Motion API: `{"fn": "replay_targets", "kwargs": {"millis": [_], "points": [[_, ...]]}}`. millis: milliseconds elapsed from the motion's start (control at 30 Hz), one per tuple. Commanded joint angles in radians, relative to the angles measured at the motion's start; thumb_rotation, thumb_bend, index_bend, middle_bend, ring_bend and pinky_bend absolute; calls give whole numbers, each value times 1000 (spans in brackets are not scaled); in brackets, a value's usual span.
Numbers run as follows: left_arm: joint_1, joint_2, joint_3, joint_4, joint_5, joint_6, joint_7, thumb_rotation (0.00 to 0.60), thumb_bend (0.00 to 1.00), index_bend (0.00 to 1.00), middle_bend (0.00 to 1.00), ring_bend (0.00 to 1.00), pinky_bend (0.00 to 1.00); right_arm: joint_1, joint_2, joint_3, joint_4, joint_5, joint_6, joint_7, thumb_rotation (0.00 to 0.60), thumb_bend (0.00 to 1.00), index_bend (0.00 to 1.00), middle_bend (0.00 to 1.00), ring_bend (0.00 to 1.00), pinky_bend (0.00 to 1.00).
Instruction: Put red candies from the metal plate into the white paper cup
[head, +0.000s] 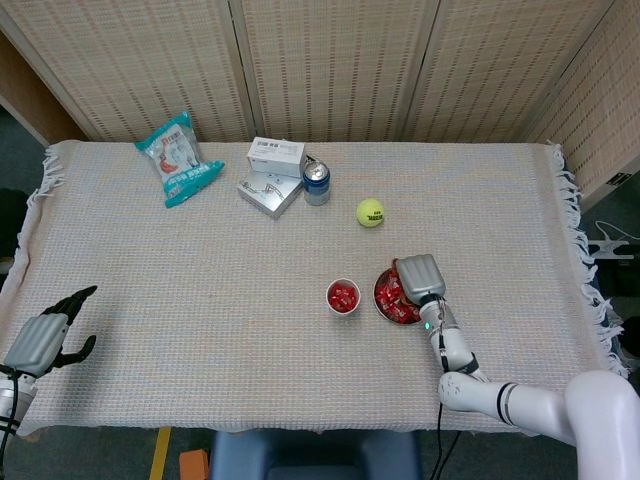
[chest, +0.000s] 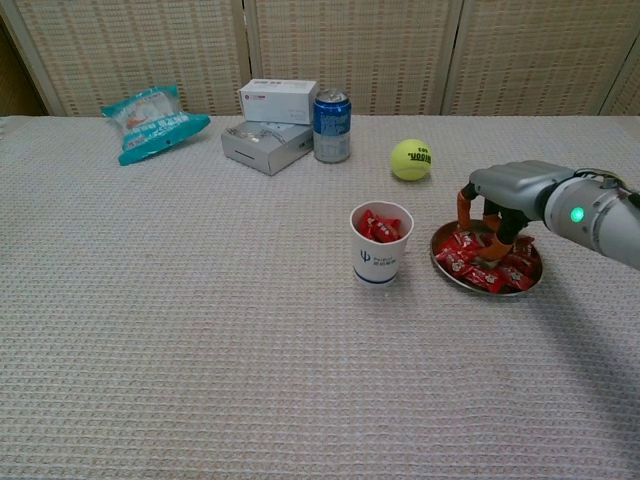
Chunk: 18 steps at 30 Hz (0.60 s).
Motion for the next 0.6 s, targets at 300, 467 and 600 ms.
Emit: {"fn": "replay_targets", "kwargs": {"millis": [300, 467, 600], "points": [[2, 3, 0, 1, 3, 4, -7, 600, 446, 0, 87, 139, 247, 7, -26, -1, 28, 14, -2, -20, 600, 182, 529, 856, 797, 1000], [3, 3, 1, 0, 3, 6, -6, 600, 447, 0, 87, 139, 247, 3, -20, 1, 17, 12, 13, -23, 600, 182, 572, 856, 802, 1000], [3, 3, 1, -1, 3, 7, -5, 600, 445, 0, 87, 139, 247, -5, -2, 7, -14, 0, 28, -10, 600, 183, 570, 856, 803, 1000]]}}
